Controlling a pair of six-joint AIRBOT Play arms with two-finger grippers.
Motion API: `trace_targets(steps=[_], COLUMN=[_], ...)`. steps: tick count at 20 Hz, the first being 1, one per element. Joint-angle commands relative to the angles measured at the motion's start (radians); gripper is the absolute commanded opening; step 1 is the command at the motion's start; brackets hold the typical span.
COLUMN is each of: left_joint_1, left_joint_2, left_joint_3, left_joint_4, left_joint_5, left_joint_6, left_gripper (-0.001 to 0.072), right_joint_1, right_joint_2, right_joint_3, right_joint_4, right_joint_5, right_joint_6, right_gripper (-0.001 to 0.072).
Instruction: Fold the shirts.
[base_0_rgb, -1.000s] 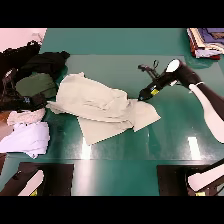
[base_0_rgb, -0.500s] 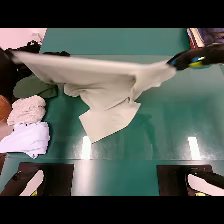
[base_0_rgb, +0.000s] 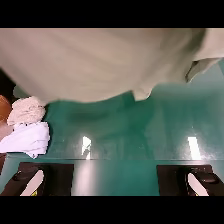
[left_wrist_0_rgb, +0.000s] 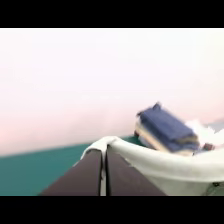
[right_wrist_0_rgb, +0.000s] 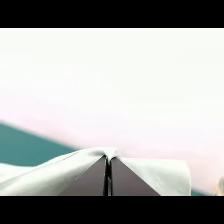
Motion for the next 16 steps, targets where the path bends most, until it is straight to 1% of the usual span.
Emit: trace_targets(steps=[1, 3, 5, 6, 9, 11, 13, 14, 16], left_joint_1=[0.001, 0.001, 0.001, 0.001, 0.001, 0.001, 0.001, 0.001, -0.005], left_joint_2=[0.0, 0.0, -0.003, -0.002, -0.026, -0.065, -0.127, -0.164, -0.255], left_joint_3=[0.132, 0.13, 0.077, 0.025, -0.167, -0.306, -0.461, -0.541, -0.68], left_joint_4=[-0.076, -0.085, -0.068, -0.06, -0.027, 0.018, 0.055, 0.06, 0.065], left_joint_5=[0.021, 0.014, -0.008, -0.016, -0.071, -0.127, -0.145, -0.143, -0.085], left_joint_6=[0.013, 0.013, 0.013, 0.012, 0.012, 0.013, 0.013, 0.014, 0.027], left_gripper=[0.0024, 0.0024, 0.0024, 0.0024, 0.0024, 0.0024, 0.0024, 0.0024, 0.0024], right_joint_1=[-0.002, -0.002, -0.002, -0.002, -0.002, -0.002, 0.0, 0.004, 0.004], right_joint_2=[0.101, 0.083, 0.003, -0.053, -0.274, -0.438, -0.605, -0.67, -0.785], right_joint_3=[0.017, 0.096, 0.224, 0.285, 0.443, 0.495, 0.506, 0.478, 0.394], right_joint_4=[-0.005, -0.004, -0.005, -0.024, -0.145, -0.17, -0.178, -0.179, -0.178], right_joint_5=[-0.1, -0.059, 0.068, 0.142, 0.432, 0.636, 0.796, 0.822, 0.792], right_joint_6=[-0.001, -0.001, 0.005, 0.044, 0.243, 0.31, 0.35, 0.352, 0.351], right_gripper=[0.0011, 0.0011, 0.0011, 0.0011, 0.0011, 0.0011, 0.0011, 0.0011, 0.0011])
